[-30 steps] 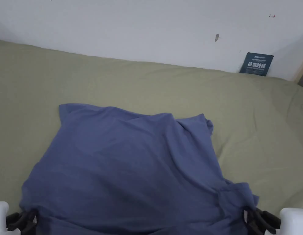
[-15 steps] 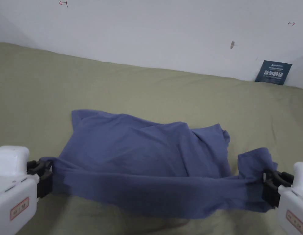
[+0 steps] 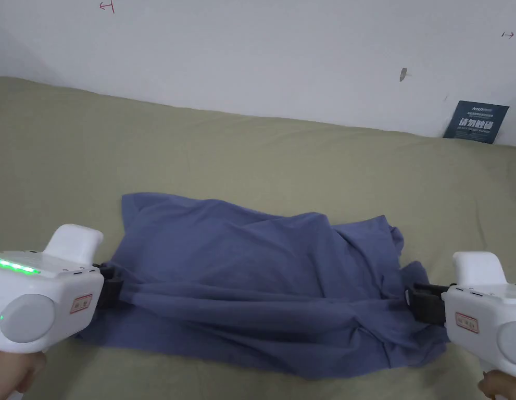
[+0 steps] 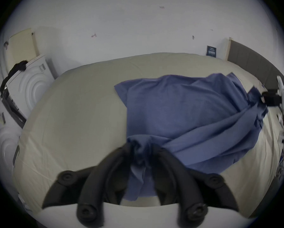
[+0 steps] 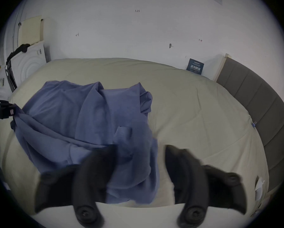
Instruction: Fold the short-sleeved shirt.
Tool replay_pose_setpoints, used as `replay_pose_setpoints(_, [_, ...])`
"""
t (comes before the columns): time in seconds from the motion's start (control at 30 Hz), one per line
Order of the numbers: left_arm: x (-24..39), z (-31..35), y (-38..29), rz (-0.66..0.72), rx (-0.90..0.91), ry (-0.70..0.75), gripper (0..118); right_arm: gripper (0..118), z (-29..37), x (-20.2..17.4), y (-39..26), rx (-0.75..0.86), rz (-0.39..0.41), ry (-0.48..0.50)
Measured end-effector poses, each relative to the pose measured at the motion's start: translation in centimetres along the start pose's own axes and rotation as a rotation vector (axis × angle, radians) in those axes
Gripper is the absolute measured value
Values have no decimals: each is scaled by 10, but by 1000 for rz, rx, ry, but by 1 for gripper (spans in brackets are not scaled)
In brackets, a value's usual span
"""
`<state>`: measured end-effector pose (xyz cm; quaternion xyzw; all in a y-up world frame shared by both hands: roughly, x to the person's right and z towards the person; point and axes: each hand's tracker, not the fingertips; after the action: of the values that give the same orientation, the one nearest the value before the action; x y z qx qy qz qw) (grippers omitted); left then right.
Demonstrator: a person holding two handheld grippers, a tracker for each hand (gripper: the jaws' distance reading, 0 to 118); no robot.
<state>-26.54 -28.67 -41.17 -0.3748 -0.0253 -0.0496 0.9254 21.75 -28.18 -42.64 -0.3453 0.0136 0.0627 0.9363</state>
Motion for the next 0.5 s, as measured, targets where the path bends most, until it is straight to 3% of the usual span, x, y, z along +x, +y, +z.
replay_pose_setpoints(0.1, [-4, 33, 3, 87, 110, -20, 69, 72, 34, -2, 2, 112, -46, 5])
replay_pose_setpoints(0.3, [24, 124, -16, 125, 353, -7, 72, 72, 131, -31, -14, 339, -62, 53])
replay_pose_setpoints(0.37, [38, 145, -34, 137, 370, -35, 71, 72, 154, -44, -29, 333, -61, 68])
replay_pose_setpoints(0.4, [41, 151, -45, 142, 352, -32, 68, 72, 162, -51, -39, 323, -67, 76])
replay_pose_setpoints(0.43, [47, 156, -54, 154, 339, -20, 57, 71, 168, -57, -49, 306, -70, 96])
replay_pose_setpoints(0.47, [53, 161, -67, 151, 326, -7, 25, 66, 174, -62, -62, 266, -78, 137])
replay_pose_setpoints(0.5, [58, 164, -81, 148, 311, 34, 2, 56, 179, -67, -73, 235, -74, 161])
